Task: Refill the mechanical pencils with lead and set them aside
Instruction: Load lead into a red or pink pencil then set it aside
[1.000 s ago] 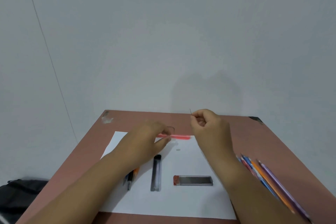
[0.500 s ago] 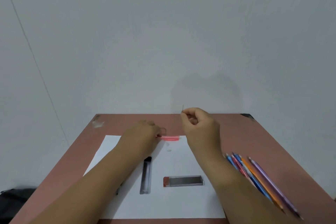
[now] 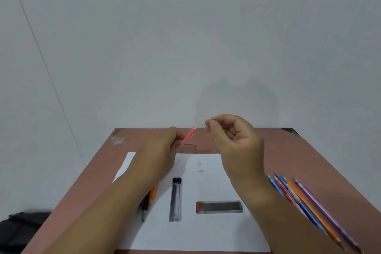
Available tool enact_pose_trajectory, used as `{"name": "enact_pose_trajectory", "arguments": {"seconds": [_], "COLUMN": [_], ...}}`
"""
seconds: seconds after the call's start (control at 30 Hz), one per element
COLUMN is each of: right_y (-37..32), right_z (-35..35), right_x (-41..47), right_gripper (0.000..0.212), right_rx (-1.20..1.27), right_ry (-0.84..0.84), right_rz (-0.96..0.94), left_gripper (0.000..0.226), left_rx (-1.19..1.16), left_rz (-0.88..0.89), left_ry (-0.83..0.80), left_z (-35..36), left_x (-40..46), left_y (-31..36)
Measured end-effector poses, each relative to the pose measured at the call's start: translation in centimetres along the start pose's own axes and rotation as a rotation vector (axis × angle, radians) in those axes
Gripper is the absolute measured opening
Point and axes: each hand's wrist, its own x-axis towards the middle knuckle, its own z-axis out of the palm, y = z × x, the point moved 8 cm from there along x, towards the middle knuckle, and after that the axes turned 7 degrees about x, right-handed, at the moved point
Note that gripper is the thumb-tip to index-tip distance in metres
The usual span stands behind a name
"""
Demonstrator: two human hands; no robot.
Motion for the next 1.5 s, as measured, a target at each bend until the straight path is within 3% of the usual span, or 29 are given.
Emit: {"name": "enact_pose_trajectory", "arguments": {"seconds": [0.23,1.1,1.5], "right_y": [-1.1,-0.7,-0.3], "right_z": [1.5,1.7,1.6], "right_x": [-1.2,-0.9,-0.7], "right_gripper": [0.006,0.007,0.012], "right_rx": [0.034,-0.175,-0.242], "right_ry": [-0.113,-0.156,-0.148], "right_rz": [-0.103,-0.191,-0.203], "left_gripper": [0.019,0.019,0.021], "left_rx": [-0.13,-0.161,-0.161], "left_rz": [0.135,0.178,0.158], "left_ry": [0.07,0.098,0.037], "left_z": [0.3,0.3,0.7], "left_x": [-0.2,-0.2,-0.2], "left_y": [1.0,1.1,1.1]}}
